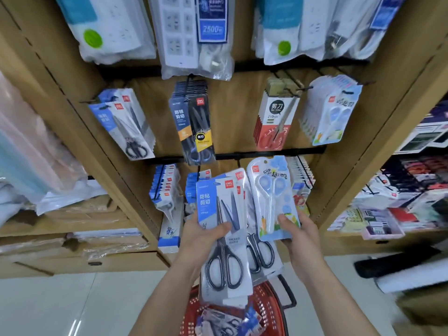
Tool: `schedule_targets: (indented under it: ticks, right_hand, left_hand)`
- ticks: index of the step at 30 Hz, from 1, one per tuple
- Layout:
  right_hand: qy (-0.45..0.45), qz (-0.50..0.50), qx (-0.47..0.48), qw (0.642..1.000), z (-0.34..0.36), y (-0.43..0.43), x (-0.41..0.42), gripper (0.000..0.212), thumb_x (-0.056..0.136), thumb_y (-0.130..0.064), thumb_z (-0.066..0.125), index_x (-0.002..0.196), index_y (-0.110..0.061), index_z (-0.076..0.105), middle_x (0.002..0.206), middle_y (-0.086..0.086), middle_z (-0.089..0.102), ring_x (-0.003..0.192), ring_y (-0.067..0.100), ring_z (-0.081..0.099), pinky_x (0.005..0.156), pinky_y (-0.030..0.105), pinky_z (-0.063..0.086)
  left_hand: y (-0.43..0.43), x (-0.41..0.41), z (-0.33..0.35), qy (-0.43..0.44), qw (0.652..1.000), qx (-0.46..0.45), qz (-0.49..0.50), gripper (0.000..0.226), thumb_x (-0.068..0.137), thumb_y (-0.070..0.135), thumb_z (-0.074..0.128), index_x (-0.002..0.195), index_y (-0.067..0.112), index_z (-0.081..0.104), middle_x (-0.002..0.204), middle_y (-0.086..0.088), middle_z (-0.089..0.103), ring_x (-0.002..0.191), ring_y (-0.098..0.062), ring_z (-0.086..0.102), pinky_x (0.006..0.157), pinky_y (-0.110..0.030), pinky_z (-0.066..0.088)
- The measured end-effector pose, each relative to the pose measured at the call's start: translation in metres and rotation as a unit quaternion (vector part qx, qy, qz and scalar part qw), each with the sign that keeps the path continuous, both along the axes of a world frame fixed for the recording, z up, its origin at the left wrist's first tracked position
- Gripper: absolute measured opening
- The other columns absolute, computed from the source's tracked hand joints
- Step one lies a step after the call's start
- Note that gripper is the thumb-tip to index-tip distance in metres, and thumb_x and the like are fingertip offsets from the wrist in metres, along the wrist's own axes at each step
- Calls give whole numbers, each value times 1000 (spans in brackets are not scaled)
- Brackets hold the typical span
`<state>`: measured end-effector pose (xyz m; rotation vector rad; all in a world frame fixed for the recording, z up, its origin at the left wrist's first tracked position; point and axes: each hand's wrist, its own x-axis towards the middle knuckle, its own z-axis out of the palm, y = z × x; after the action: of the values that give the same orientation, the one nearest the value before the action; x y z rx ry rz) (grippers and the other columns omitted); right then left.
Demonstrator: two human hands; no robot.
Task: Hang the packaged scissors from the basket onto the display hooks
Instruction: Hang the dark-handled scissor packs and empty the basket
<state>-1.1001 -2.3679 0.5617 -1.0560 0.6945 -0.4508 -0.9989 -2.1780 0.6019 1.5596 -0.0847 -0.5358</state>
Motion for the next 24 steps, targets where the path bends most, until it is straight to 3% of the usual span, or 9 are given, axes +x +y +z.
schedule_targets:
  ticks: [3,7,9,11,14,19,24]
  right_hand:
    - [-1,-27,-23,999,10,-25,-2,71,77,-46,86,140,-27,59,140,1,64,128,26,62,108,53,49]
    - [-21,-65,-65,996,31,-65,-4,15,101,-18,64,115,-22,68,114,7,75,96,26,71,77,43,55]
    - [-35,-92,-89,991,44,-87,-3,11,103,-16,60,106,-24,66,106,8,74,87,25,71,67,38,54]
    - [-45,-119,-103,987,58,-108,2,10,103,-17,60,104,-26,65,99,0,74,79,19,72,58,31,55]
    - [-51,-126,-115,984,75,-141,11,12,104,-18,60,104,-29,64,96,-6,74,77,12,73,60,30,56]
    - [-48,-110,-103,987,82,-174,20,13,104,-16,59,101,-27,64,99,-4,73,80,12,73,67,33,57]
    - [-37,-111,-88,989,77,-195,28,9,104,-17,60,104,-25,63,103,0,73,87,18,72,69,34,58]
  left_hand:
    - [-18,5,11,-12,1000,-5,-3,36,84,1,81,113,20,70,97,8,81,83,-11,78,63,-18,58]
    - [-42,9,23,-11,1000,-14,-7,35,85,1,81,114,19,70,100,2,81,88,-21,79,71,-31,63]
    - [-55,10,27,-14,1000,-8,-17,39,84,5,83,118,20,70,104,0,81,93,-26,78,85,-46,63]
    - [-67,10,31,-12,1000,-13,-20,39,85,3,82,118,18,69,105,-4,81,94,-30,78,90,-53,61]
    - [-85,9,36,-16,999,-21,-18,39,84,1,82,117,17,69,105,-6,80,94,-32,78,88,-55,61]
    - [-109,3,41,-15,999,-33,-14,36,86,-3,78,115,15,66,98,-5,81,86,-29,79,69,-40,63]
    - [-122,-2,42,-12,999,-31,-2,40,85,-3,79,118,14,66,102,-7,81,88,-31,79,76,-47,63]
